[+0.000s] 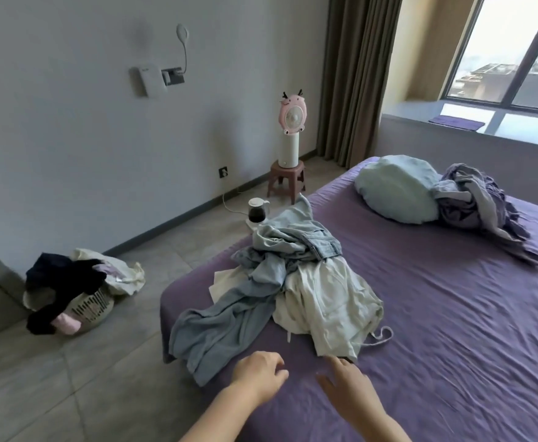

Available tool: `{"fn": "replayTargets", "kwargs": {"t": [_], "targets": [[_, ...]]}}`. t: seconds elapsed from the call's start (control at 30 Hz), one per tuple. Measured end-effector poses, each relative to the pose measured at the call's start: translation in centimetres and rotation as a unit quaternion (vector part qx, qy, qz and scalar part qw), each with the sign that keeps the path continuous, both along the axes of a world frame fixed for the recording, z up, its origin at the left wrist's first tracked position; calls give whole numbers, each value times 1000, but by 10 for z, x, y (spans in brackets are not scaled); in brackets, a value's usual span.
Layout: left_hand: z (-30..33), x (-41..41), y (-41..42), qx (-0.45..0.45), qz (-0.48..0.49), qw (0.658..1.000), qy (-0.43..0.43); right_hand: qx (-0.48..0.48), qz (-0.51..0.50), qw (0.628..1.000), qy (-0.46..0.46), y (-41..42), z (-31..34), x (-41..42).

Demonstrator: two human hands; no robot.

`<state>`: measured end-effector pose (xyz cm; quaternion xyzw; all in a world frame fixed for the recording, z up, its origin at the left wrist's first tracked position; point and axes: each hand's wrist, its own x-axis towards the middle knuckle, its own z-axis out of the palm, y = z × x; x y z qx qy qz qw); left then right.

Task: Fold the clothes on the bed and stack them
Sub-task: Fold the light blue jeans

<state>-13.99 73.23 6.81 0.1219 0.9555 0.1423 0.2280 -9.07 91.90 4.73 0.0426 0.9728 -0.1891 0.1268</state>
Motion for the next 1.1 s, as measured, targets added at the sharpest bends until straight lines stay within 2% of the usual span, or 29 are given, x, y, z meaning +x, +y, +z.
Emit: {"fn": "replayTargets", "kwargs": {"t": [0.13,0.4,0.7,0.87,1.1], "targets": [[-5,-17,2,3,23,1000,2,-29,-19,999,-4,15,-8,-25],[0,-90,9,30,22,999,20,-16,-23,1000,6,48,-6,-101],[-5,-257,28,52,-28,998,18,8,-48,999,-6,49,-12,-230],[-32,-361,40,55,-78,993,63,16,-82,995,-56,48,-33,-312],[-78,-462,72,60,-142,986,70,15,-145,989,-35,63,-62,-401]]}}
